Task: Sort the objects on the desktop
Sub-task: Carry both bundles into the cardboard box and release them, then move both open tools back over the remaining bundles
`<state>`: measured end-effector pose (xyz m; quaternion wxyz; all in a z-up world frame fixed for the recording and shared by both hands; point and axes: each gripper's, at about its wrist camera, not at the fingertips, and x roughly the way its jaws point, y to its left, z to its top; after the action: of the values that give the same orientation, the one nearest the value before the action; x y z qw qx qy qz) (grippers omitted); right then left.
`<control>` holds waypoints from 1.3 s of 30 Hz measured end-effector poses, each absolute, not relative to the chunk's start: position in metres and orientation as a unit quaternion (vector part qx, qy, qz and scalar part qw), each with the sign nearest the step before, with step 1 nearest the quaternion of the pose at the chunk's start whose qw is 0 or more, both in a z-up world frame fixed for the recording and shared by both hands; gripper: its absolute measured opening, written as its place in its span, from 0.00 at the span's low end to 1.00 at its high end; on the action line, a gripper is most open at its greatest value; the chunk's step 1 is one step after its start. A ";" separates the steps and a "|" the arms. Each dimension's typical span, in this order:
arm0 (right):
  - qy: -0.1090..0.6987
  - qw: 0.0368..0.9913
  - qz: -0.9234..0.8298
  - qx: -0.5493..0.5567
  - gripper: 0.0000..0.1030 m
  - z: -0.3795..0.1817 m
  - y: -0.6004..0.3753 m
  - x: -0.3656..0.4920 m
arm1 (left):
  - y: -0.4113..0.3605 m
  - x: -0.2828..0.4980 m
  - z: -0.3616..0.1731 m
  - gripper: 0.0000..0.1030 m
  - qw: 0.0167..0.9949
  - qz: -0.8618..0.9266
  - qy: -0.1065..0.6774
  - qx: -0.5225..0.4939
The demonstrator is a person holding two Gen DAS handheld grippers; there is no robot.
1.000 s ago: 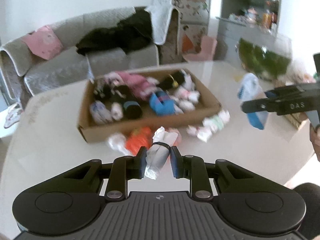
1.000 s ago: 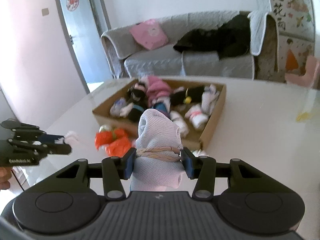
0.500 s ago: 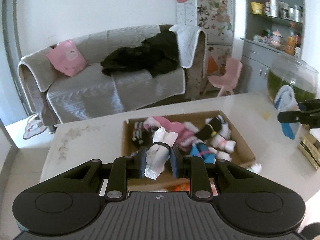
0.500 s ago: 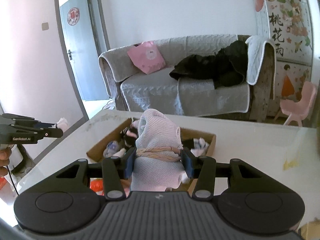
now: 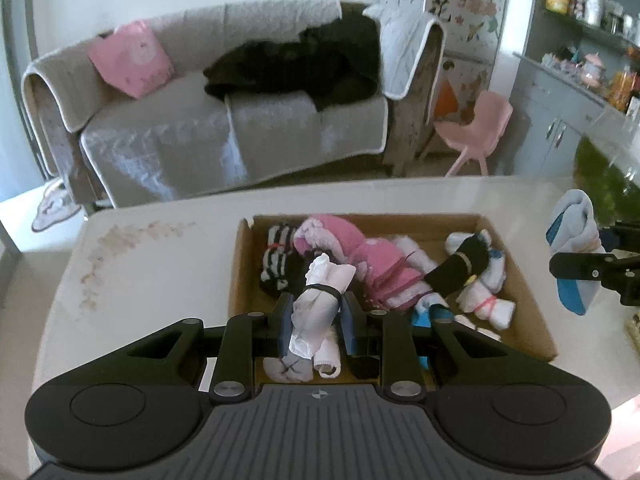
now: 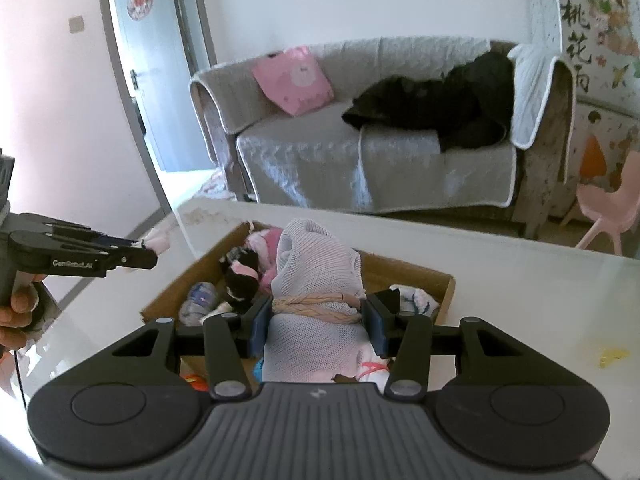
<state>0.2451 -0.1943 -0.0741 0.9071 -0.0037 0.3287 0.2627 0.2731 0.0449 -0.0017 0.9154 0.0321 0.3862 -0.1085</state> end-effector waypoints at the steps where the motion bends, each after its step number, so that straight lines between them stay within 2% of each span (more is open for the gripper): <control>1: 0.333 0.906 0.261 -0.007 0.44 -0.079 -0.192 0.249 | 0.043 0.280 -0.007 0.30 0.913 -0.107 0.392 0.033; 10: 0.371 0.891 0.256 -0.060 0.44 -0.118 -0.167 0.262 | 0.042 0.311 -0.055 0.30 0.898 -0.102 0.427 0.024; 20: 0.381 0.885 0.250 -0.096 0.45 -0.127 -0.155 0.260 | 0.038 0.314 -0.078 0.31 0.891 -0.103 0.441 0.022; 22: 0.377 0.888 0.245 -0.099 0.50 -0.125 -0.155 0.262 | 0.038 0.314 -0.078 0.34 0.892 -0.102 0.441 0.019; 23: 0.376 0.889 0.243 -0.099 0.51 -0.123 -0.155 0.262 | 0.038 0.313 -0.078 0.40 0.892 -0.100 0.441 0.018; 24: 0.372 0.891 0.242 -0.098 0.54 -0.121 -0.156 0.262 | 0.038 0.312 -0.077 0.51 0.893 -0.097 0.439 0.017; 26: 0.366 0.893 0.243 -0.095 0.55 -0.114 -0.158 0.259 | 0.039 0.307 -0.072 0.65 0.898 -0.091 0.430 0.015; 30: 0.345 0.902 0.244 -0.086 0.56 -0.096 -0.166 0.245 | 0.046 0.294 -0.060 0.67 0.903 -0.087 0.421 0.013; 33: 0.329 0.908 0.247 -0.076 0.62 -0.081 -0.179 0.224 | 0.055 0.277 -0.048 0.74 0.907 -0.082 0.412 0.004; 39: 0.310 0.917 0.246 -0.053 0.72 -0.077 -0.209 0.173 | 0.071 0.223 -0.037 0.81 0.915 -0.079 0.395 0.002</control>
<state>0.1731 -0.2093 -0.0772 0.9169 -0.0531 0.3097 0.2462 0.2232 0.0713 -0.0375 0.9155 0.0017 0.3945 -0.0788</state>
